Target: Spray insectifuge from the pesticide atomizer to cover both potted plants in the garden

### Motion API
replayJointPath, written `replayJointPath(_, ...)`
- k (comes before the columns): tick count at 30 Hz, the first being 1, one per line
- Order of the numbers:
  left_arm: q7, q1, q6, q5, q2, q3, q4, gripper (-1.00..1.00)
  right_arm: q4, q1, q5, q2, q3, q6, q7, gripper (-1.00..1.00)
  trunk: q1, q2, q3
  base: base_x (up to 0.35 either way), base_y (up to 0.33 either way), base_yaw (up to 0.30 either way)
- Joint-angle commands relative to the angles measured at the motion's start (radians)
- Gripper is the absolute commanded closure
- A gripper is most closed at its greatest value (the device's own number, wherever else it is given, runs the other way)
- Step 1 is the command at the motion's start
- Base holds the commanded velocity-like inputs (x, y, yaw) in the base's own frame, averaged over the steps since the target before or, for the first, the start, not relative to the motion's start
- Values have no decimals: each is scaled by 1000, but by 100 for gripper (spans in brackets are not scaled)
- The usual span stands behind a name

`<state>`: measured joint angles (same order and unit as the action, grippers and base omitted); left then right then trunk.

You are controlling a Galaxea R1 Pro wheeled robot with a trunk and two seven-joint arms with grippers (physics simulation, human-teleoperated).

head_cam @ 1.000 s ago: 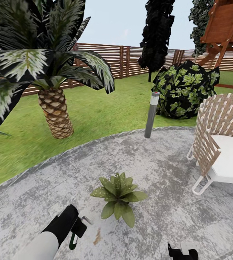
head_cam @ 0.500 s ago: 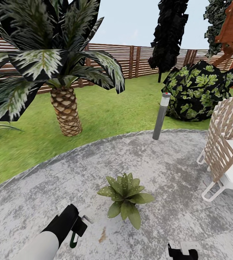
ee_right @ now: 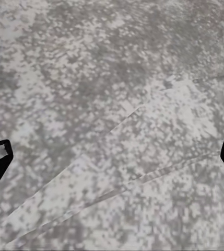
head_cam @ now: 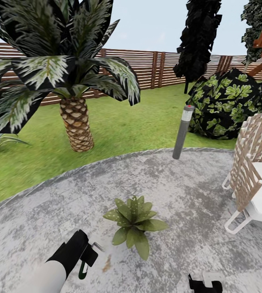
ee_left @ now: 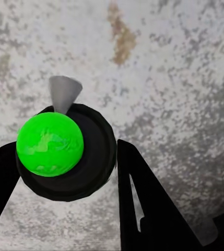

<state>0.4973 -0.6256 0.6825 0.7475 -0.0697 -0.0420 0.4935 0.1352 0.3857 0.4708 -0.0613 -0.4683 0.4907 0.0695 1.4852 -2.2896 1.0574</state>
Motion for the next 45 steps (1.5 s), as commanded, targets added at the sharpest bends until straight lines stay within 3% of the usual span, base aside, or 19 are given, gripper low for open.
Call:
replayJointPath(1, 9, 0, 3, 10, -1, -5, 2, 100, -2, 1, 11, 1, -4, 3, 6, -100, 0, 0, 1, 30, -273, 200)
replayJointPath(15, 9, 0, 2, 9, -3, -5, 2, 100, -2, 1, 11, 2, -4, 3, 6, -100, 0, 0, 1, 115, -186, 256)
replayJointPath(18, 18, -5, 3, 7, -10, 5, -1, 100, -2, 1, 11, 1, -4, 3, 6, -100, 0, 0, 1, 1, -1, 18)
replayJointPath(19, 23, -9, 6, 6, -11, 24, -4, 100, -2, 1, 11, 1, -4, 3, 6, -100, 0, 0, 1, 0, 0, 4)
replayJointPath(22, 101, -17, 11, 4, -9, 89, -9, 100, -2, 1, 11, 1, -4, 3, 6, -100, 0, 0, 1, 0, 0, 1)
replayJointPath(24, 186, -20, 38, 12, -4, 105, 0, 100, -3, 1, 11, 2, -4, 3, 6, -100, 0, 0, 1, 0, 0, 0)
replayJointPath(25, 207, -23, 48, 14, -5, 107, 3, 100, -2, 1, 11, 2, -4, 3, 6, -100, 0, 0, 1, 0, 0, 0)
replayJointPath(27, 227, -24, 58, 12, 2, 159, -3, 100, -3, 1, 11, 2, -4, 3, 6, -100, 0, 0, 1, 0, 0, 0)
replayJointPath(28, 228, -21, 58, 12, 12, 168, -7, 100, -3, 1, 11, 2, -4, 3, 5, -100, 0, 0, 1, 0, 0, 0)
replayJointPath(31, 230, -24, 58, 12, 30, 171, -9, 100, -3, 1, 11, 2, -4, 3, 6, -100, 0, 0, 1, 0, 0, 0)
replayJointPath(38, 233, -91, 78, 9, 21, 171, -4, 100, -3, 1, 12, -2, -4, 3, 4, -100, 0, 0, 1, 0, 0, 0)
replayJointPath(41, 302, -88, 72, 13, 24, 181, -7, 100, -3, 1, 14, -3, -4, 3, 4, -100, 0, 0, 1, 0, 0, 0)
replayJointPath(45, 318, -82, 60, 15, 31, 190, -7, 100, -2, 1, 13, -3, -4, 3, 4, -100, 0, 0, 1, 0, 0, 0)
